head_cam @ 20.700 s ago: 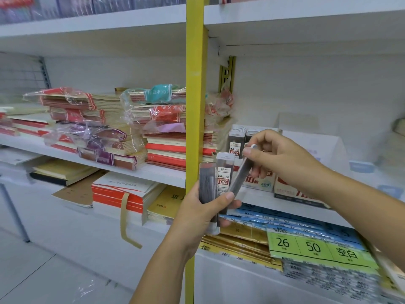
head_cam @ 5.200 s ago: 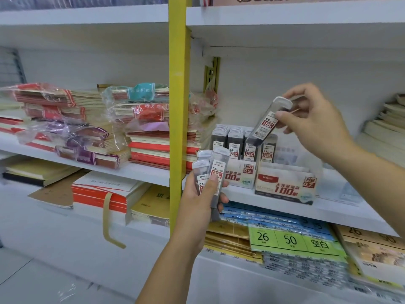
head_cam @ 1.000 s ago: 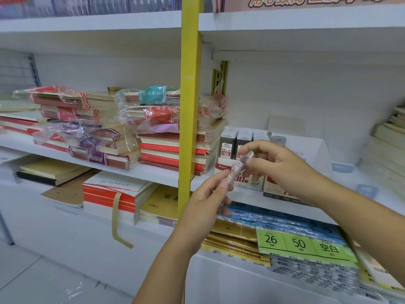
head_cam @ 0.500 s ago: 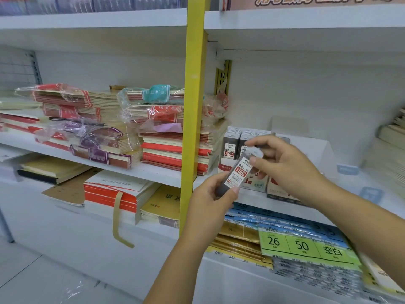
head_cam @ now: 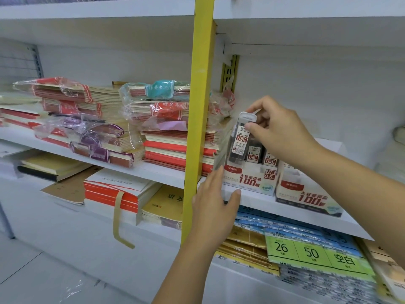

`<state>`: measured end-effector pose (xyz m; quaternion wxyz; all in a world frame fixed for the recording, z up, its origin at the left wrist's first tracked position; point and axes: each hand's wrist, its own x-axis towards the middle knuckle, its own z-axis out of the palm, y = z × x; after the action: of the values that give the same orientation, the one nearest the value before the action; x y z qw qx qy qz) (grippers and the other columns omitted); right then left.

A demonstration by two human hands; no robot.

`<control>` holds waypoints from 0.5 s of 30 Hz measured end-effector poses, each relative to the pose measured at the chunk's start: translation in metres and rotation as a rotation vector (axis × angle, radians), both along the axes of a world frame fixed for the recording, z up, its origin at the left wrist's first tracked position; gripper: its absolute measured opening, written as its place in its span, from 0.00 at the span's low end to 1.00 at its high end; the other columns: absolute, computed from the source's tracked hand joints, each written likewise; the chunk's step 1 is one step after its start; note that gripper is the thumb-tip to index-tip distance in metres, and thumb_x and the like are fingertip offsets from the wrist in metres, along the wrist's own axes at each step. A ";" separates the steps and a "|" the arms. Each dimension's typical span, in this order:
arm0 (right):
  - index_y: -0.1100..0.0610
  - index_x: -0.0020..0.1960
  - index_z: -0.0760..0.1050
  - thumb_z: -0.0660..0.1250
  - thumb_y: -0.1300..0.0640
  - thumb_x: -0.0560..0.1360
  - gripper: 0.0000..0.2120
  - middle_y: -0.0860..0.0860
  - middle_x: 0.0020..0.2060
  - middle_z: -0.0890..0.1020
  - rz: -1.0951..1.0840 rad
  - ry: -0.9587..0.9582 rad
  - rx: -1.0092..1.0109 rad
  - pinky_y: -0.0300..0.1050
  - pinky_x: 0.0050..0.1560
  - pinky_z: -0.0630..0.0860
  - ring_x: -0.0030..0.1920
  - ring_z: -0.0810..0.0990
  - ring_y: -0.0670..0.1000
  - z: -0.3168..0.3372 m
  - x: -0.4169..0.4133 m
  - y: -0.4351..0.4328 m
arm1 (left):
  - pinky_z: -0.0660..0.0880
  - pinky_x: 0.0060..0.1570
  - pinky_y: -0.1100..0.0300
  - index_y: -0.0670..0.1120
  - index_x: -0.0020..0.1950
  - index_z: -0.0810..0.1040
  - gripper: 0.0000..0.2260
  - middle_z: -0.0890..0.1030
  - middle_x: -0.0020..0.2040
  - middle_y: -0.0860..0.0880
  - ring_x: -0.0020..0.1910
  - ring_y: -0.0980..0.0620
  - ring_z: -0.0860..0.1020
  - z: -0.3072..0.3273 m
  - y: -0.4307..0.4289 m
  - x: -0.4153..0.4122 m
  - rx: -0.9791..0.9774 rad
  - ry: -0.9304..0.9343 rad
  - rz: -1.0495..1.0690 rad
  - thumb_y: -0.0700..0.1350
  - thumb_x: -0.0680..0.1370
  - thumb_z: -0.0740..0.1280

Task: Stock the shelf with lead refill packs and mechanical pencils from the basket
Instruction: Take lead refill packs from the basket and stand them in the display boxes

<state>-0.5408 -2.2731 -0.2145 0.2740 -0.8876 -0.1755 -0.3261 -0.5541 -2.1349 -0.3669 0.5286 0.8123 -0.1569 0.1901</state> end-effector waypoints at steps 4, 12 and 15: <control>0.42 0.50 0.70 0.69 0.55 0.76 0.10 0.44 0.41 0.81 0.003 0.057 -0.027 0.40 0.41 0.77 0.41 0.80 0.43 -0.006 0.004 0.000 | 0.68 0.72 0.44 0.61 0.77 0.61 0.25 0.67 0.71 0.63 0.72 0.58 0.66 0.001 0.001 0.000 0.001 -0.006 -0.008 0.52 0.81 0.65; 0.47 0.63 0.77 0.68 0.48 0.76 0.16 0.47 0.46 0.69 -0.295 -0.045 -0.389 0.44 0.41 0.67 0.47 0.70 0.48 -0.022 0.021 -0.001 | 0.67 0.73 0.46 0.61 0.76 0.62 0.25 0.65 0.67 0.68 0.72 0.60 0.65 0.000 0.004 0.000 -0.002 -0.001 -0.046 0.51 0.81 0.65; 0.46 0.65 0.75 0.67 0.48 0.77 0.17 0.47 0.45 0.68 -0.322 -0.082 -0.502 0.45 0.38 0.66 0.46 0.66 0.47 -0.020 0.014 0.001 | 0.67 0.74 0.51 0.59 0.77 0.63 0.25 0.66 0.68 0.68 0.72 0.61 0.65 -0.001 0.006 0.000 -0.009 0.003 -0.060 0.50 0.81 0.66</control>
<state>-0.5266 -2.2722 -0.2348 -0.0168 -0.9300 -0.1188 -0.3474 -0.5540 -2.1286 -0.3677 0.5378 0.8053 -0.1795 0.1734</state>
